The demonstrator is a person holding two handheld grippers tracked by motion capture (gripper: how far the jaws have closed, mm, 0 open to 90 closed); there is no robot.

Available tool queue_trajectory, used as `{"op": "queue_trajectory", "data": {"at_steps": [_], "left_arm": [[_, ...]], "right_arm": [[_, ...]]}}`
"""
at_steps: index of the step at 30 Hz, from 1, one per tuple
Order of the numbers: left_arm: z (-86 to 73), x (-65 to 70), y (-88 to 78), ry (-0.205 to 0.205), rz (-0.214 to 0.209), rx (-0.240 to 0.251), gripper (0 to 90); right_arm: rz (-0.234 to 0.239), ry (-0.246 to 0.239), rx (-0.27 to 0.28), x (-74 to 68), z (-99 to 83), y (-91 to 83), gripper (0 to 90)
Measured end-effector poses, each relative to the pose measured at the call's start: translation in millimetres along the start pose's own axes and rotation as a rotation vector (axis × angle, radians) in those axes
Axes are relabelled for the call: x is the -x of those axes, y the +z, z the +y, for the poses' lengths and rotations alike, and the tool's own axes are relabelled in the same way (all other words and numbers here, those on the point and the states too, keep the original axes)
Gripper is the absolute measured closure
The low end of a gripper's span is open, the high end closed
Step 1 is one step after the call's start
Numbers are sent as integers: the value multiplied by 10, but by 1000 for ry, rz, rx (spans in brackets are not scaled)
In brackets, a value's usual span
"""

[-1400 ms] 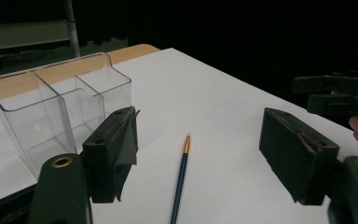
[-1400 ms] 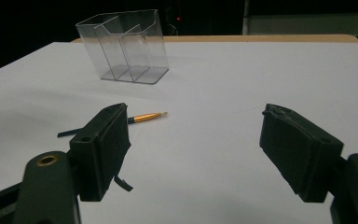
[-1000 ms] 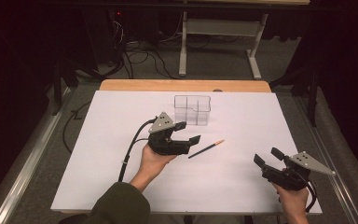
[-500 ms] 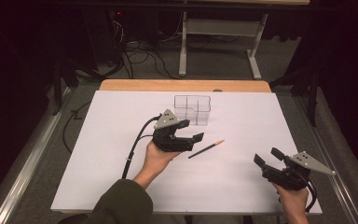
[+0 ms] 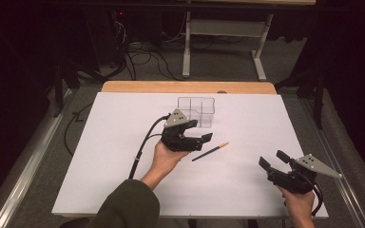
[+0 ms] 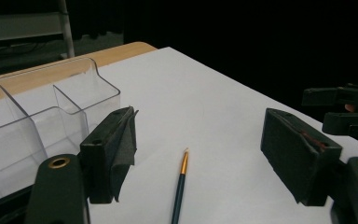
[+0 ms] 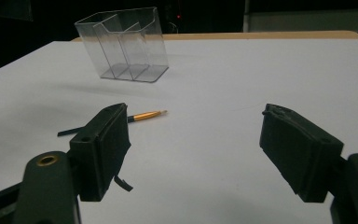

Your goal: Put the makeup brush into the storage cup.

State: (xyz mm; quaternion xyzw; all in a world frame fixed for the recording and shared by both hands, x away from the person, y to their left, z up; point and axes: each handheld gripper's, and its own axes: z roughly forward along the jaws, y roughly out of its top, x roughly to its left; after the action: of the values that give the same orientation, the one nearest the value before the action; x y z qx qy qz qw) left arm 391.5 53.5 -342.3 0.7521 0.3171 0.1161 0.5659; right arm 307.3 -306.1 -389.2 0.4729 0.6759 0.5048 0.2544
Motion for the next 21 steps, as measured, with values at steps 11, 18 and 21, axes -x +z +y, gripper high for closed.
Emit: {"op": "queue_trajectory", "data": {"at_steps": [11, 18, 21], "left_arm": [[26, -2, 130, 0, 6, -11, 265], [85, 17, 184, 34, 11, -39, 261], [104, 17, 198, 42, 13, -43, 261]], "right_arm": [[-2, 4, -7, 8, -1, 1, 255], [-1, 3, -8, 1, 0, 4, 255], [1, 7, -9, 6, -1, 6, 255]]}}
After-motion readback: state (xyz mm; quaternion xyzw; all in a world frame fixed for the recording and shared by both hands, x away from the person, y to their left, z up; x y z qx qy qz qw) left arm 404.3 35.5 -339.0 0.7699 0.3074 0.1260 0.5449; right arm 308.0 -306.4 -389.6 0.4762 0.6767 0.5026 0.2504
